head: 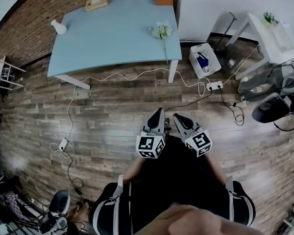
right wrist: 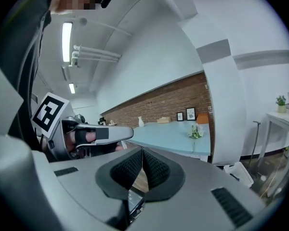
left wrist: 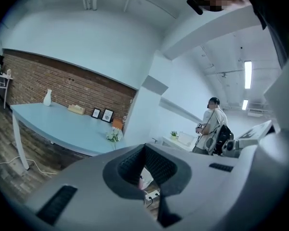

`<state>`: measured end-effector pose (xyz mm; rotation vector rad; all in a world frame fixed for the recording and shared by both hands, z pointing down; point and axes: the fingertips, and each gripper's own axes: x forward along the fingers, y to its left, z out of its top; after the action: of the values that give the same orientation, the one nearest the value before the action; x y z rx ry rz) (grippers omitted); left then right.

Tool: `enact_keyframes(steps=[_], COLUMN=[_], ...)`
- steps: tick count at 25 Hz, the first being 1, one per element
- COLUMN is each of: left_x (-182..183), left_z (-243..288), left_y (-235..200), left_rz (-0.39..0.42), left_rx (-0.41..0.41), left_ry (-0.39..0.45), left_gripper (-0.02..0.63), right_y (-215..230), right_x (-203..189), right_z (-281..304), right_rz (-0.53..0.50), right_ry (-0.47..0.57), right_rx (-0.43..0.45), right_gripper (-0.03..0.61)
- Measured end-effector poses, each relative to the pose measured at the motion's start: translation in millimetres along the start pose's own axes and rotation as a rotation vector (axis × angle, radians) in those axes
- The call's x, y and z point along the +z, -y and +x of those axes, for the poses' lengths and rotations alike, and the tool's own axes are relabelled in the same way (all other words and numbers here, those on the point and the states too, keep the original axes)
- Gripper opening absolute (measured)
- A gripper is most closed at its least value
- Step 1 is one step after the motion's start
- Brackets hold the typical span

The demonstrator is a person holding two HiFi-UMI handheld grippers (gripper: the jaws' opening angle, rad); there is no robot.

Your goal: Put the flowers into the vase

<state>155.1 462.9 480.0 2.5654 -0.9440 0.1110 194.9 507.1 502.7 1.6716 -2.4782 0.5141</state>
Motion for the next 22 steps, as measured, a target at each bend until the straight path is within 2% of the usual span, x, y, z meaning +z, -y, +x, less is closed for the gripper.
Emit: enact_keyframes(steps=[3,5,7,10,13,18,20,22], left_x=[7,-1,-5,10,19,9,17,30], left_z=[6,5,8,27,49,84,106,128], left_y=[-36,-63,-78,-89,-107,-100,-93,-94], left_rz=[-0.036,-0.061,-0.047,0.007,-0.023,-0.037,-0.009,0.029], left_rx=[0.029,0.073,0.075,0.048,0.090,0.132,0.146,0.194], left_ry=[0.013,-0.022,-0.044,-0.024,-0.022,-0.089,-0.088,-0.067], left_gripper=[0.025,0.025,0.025,0.025,0.025,0.025,0.025,0.025], right_y=[4,3,5,24,50,91,119,148], right_x=[7,1,-2,6,17,18,28,38], right_z=[26,35,37,42,57,70,82,95], right_rz=[0.032,0.065,0.073,0.060,0.091,0.171,0.185,0.196], right_ry=[-0.003,-0.016,-0.026,-0.023,-0.035,-0.023,0.008,0.029], right_rx=[0.010,-0.002,-0.029,-0.072,-0.094,-0.093,-0.085,-0.057], right_gripper=[0.018,0.018,0.018,0.018,0.018,0.018,0.018,0.018])
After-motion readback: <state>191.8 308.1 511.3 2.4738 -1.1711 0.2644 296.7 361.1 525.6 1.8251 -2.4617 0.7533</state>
